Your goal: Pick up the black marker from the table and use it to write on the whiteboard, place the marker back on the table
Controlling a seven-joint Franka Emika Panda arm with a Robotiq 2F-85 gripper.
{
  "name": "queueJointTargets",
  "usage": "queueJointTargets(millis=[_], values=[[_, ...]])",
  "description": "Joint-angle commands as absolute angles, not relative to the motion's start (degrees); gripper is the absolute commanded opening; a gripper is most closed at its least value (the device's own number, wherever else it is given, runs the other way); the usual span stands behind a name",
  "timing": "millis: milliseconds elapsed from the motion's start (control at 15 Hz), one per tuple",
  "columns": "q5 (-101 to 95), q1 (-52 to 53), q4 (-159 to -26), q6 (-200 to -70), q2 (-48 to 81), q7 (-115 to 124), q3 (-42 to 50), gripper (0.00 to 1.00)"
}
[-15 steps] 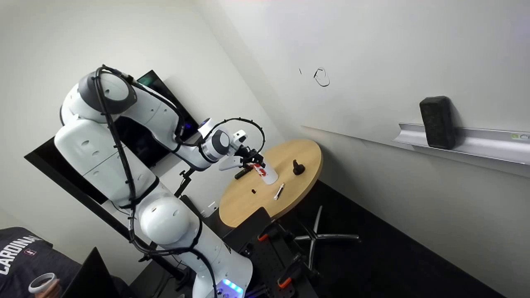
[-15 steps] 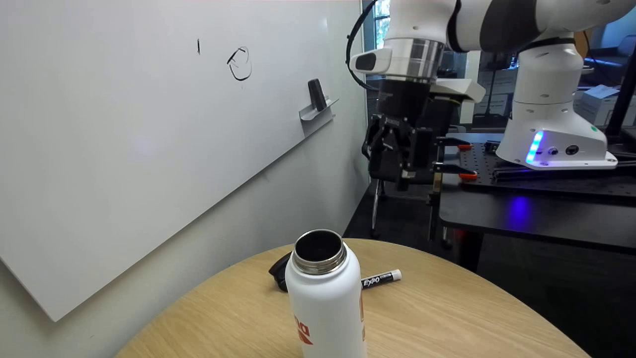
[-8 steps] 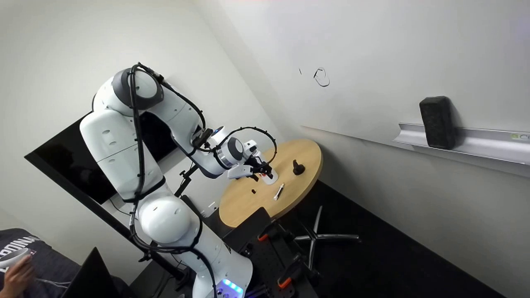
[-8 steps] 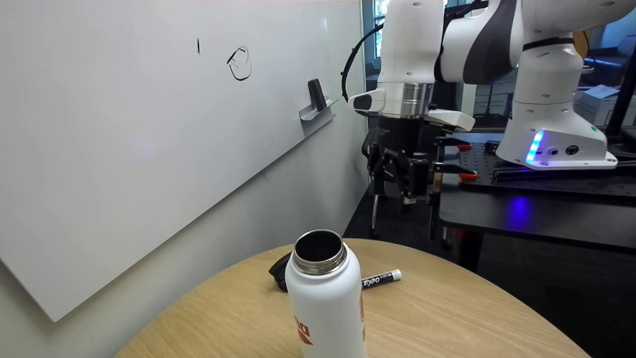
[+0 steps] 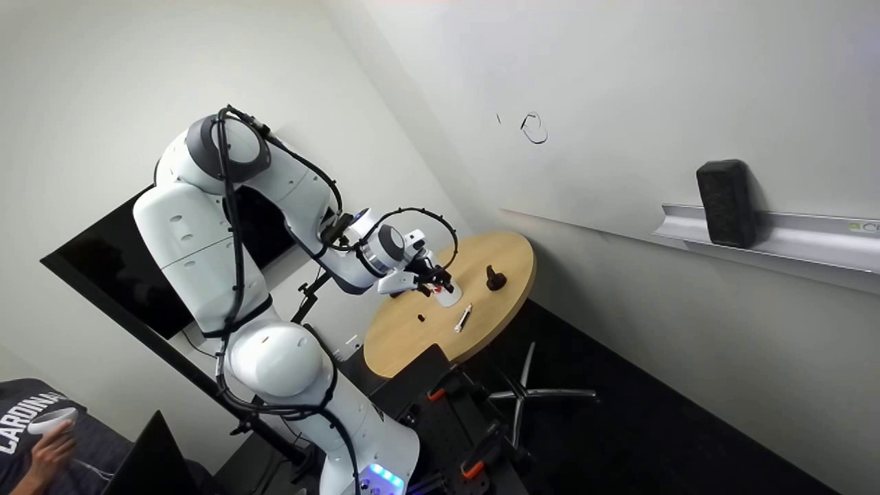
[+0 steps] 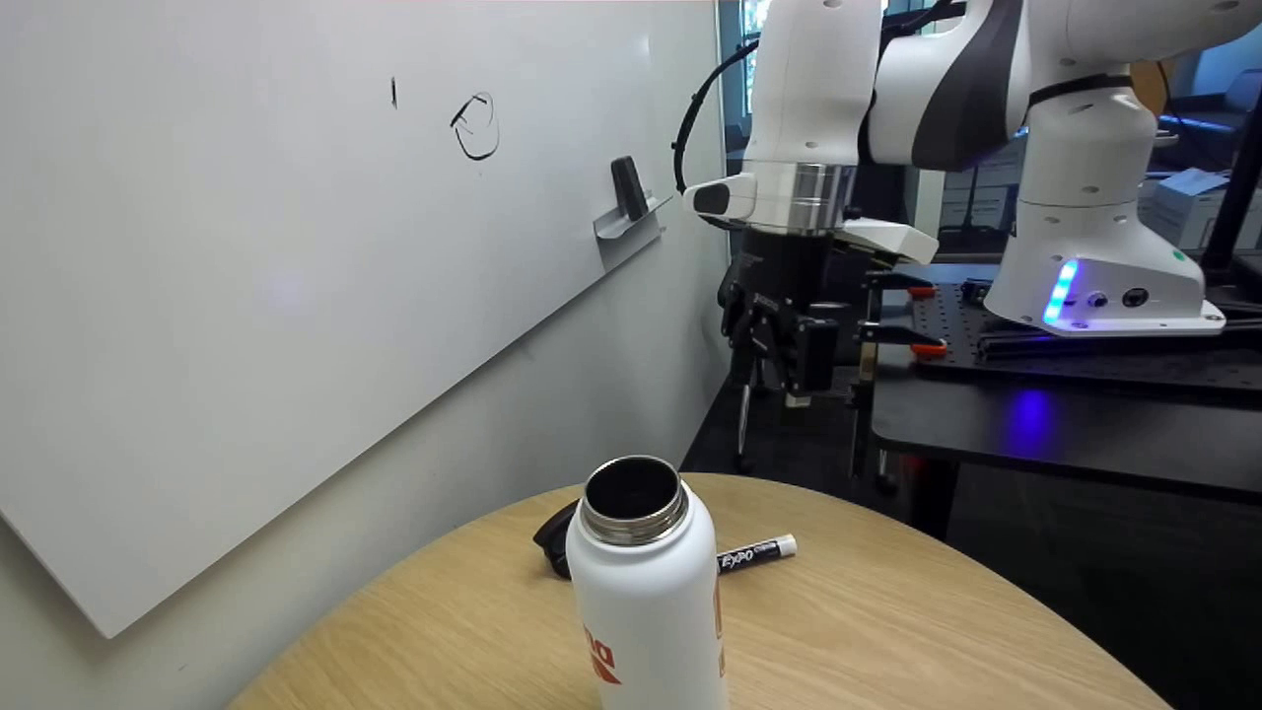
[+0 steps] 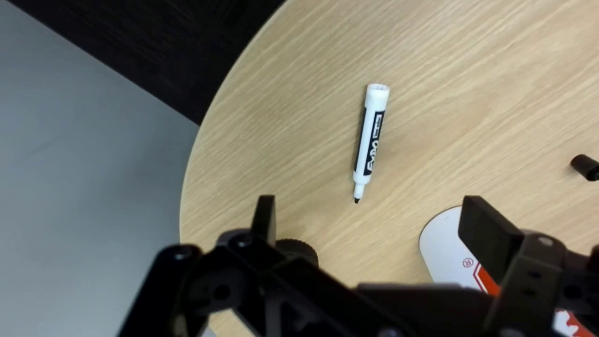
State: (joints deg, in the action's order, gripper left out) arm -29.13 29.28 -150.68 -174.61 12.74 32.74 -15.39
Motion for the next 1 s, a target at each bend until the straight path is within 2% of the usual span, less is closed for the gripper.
queueJointTargets(millis=[0, 400, 933], values=[[-34.8, 38.1, -146.3, -172.8, 15.5, 43.2, -8.0, 1.0], [-37.6, 47.2, -140.8, -173.9, 26.2, 49.9, -1.5, 1.0], [-37.0, 48.6, -135.1, -178.1, 37.0, 46.9, -0.3, 1.0]])
